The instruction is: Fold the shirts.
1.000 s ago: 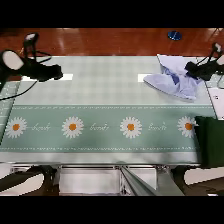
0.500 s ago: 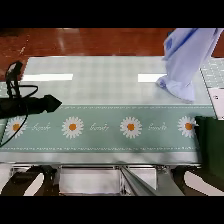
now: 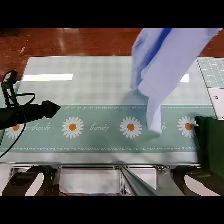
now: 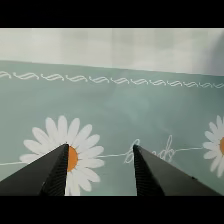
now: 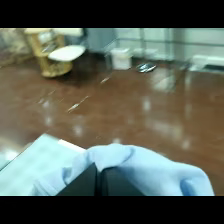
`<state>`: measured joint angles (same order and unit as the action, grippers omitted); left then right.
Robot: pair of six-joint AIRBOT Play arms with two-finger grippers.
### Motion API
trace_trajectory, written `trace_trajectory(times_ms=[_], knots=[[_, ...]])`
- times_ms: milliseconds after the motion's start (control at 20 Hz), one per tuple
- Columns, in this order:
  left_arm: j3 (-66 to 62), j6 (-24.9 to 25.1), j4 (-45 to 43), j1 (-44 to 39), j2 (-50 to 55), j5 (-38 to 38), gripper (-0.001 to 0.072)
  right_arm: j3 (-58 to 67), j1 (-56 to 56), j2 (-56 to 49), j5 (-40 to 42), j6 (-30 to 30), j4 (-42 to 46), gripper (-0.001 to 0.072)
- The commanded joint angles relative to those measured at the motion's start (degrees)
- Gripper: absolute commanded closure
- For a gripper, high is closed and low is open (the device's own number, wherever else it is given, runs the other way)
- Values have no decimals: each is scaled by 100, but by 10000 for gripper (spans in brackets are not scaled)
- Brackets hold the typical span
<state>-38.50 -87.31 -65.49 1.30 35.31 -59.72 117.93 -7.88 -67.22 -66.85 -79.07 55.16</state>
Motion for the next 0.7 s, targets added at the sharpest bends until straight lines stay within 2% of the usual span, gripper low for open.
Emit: trace_trajectory(times_ms=[0, 150, 350, 600, 650], knots=[[-179, 114, -428, 229, -24, 66, 205, -444, -1023, -262, -507, -68, 96, 695], [-341, 111, -369, 721, -26, 57, 205, -1314, -1945, -750, -313, -109, 101, 695], [-339, 109, -282, 837, -24, -76, 205, -1869, -2776, -1886, 599, -503, 9, 695], [-339, 138, -262, 837, -22, -92, 206, -1867, -3121, -3307, 876, -636, -1178, 690], [-339, 138, -260, 837, -22, -90, 206, -1867, -3088, -3410, 901, -649, -1110, 553]])
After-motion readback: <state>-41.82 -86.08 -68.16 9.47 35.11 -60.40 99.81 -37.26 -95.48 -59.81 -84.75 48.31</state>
